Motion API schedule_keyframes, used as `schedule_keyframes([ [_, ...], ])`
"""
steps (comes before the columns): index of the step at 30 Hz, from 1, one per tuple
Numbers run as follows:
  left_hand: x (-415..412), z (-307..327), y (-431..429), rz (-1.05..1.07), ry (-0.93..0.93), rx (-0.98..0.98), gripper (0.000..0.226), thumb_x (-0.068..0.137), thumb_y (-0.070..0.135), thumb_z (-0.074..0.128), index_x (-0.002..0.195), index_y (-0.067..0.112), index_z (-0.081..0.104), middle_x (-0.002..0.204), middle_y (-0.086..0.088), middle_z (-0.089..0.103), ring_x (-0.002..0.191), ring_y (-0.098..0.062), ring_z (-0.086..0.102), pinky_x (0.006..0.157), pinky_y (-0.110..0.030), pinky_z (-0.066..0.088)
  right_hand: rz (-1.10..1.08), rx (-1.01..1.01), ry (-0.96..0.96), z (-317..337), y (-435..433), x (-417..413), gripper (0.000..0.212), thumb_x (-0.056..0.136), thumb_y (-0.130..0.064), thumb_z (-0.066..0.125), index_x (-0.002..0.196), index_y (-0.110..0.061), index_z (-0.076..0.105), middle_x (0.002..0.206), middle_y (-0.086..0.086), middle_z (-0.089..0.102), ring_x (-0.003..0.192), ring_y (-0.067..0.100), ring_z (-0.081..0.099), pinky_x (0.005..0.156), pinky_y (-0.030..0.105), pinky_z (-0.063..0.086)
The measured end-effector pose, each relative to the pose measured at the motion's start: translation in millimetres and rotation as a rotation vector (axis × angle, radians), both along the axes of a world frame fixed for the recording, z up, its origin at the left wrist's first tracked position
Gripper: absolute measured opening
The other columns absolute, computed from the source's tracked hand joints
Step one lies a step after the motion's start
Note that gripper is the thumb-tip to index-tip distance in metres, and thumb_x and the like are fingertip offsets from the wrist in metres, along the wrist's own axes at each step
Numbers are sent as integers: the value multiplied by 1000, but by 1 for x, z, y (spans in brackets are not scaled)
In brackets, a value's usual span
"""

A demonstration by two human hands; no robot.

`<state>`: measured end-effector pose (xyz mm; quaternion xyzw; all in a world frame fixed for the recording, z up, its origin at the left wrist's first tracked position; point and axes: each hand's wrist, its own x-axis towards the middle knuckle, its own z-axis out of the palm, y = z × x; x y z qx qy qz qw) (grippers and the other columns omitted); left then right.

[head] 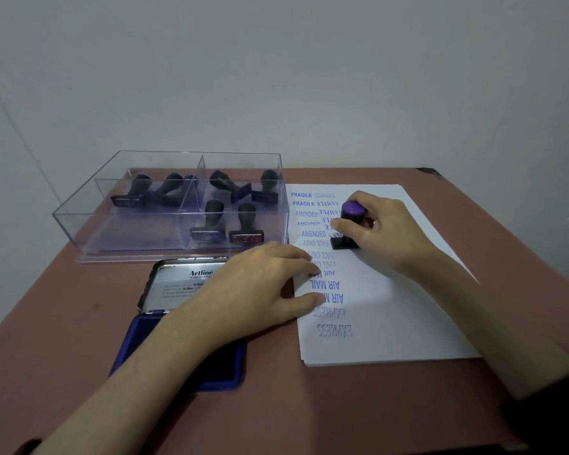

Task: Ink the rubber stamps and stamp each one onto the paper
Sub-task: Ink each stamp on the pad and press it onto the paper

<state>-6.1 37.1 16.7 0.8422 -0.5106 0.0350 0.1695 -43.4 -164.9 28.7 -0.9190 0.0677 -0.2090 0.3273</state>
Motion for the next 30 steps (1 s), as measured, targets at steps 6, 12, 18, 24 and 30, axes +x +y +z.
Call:
schedule_keyframes([
  [6,-1,0,1,-4,-3,-12,46,85,56,51,124,32,57,130,17,52,120,0,42,90,-17,35,-21,-21,-5,-2,0,0,22,86,-24,64,78,-7,53,61,0,47,53,10,38,50,12,32],
  [12,1,-2,1,0,-4,-10,57,78,63,39,123,33,57,129,18,53,119,2,42,90,-18,37,-13,8,0,1,3,-2,21,87,-21,64,80,-5,52,61,1,47,48,-5,49,49,7,34],
  [18,1,-2,1,-6,4,-20,54,80,63,44,123,32,57,129,18,53,119,2,42,92,-20,38,-31,-13,-13,-2,2,-2,21,86,-24,64,78,-9,52,60,-2,47,53,10,38,50,10,33],
  [24,1,-2,1,-14,8,-28,49,84,60,50,123,31,58,129,16,53,120,-1,43,94,-23,40,-37,-30,-4,-1,3,-4,20,87,-26,64,78,-13,51,61,-2,49,54,10,40,49,9,33],
  [30,-1,-1,1,-16,11,-38,48,86,56,52,124,29,58,128,15,53,119,-2,44,95,-25,42,-58,-57,16,2,3,-4,17,87,-30,62,81,-17,54,66,-5,54,58,7,46,52,7,35],
])
